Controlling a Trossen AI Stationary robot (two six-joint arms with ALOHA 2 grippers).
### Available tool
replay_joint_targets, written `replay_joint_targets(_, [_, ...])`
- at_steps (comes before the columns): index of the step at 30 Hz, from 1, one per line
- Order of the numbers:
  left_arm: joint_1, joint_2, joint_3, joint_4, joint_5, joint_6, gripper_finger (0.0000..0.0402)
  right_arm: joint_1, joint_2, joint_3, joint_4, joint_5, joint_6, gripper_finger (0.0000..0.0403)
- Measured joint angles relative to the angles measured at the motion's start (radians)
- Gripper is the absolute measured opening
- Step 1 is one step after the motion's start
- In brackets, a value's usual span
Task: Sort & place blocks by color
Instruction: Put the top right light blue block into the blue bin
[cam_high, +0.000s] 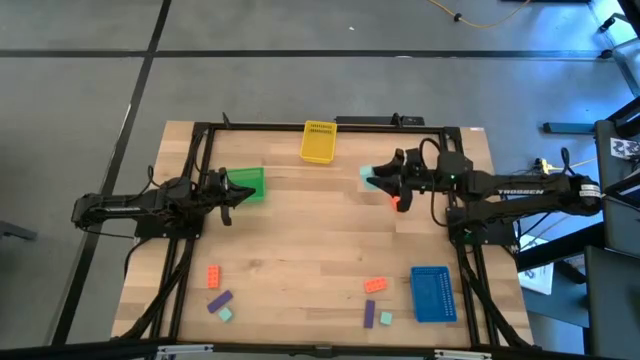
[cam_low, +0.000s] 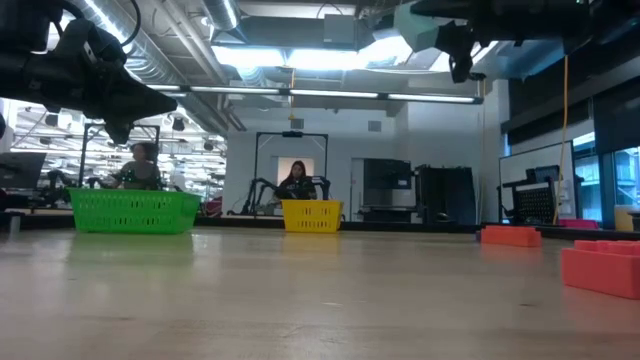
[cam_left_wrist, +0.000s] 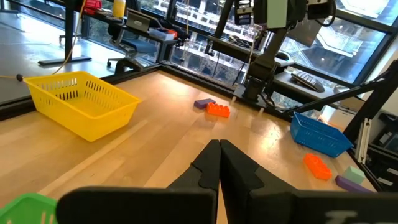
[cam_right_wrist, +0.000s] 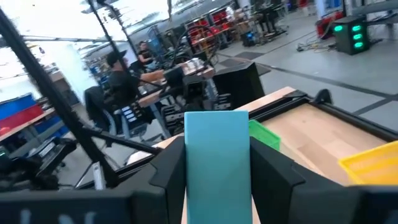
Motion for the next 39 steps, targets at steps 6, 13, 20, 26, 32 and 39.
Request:
replay_joint_targets(6, [0.0,0.0,0.0,0.001,-0.013,-0.002,0.0,0.022,0.0,0.0,0.001,-0.004,-0.024,0.0136])
replay_joint_targets(13, [0.0,0.006,-0.001,0.253,-0.118,-0.127,0.0,0.035,0.0,0.0,0.006,-0.002,0.006,0.0136])
replay_joint_targets(20, [0.0,0.116,0.094,0.356,-0.074,-0.061,0.0,0.035,0.0,0.0,0.055,-0.001,0.024,0.0136])
replay_joint_targets(26, [0.0,0.373,0.297,0.231,0.003,-0.016,0.0,0.034,0.0,0.0,0.085,-0.002,0.024,0.0136])
replay_joint_targets(32, [-0.002,0.567,0.461,0.18,0.042,0.051,0.0,0.034,0.0,0.0,0.102,-0.036,0.005,0.0136])
replay_joint_targets(39, [-0.003,0.608,0.499,0.183,0.155,0.12,0.0,0.034,0.0,0.0,0.104,-0.053,-0.001,0.0136])
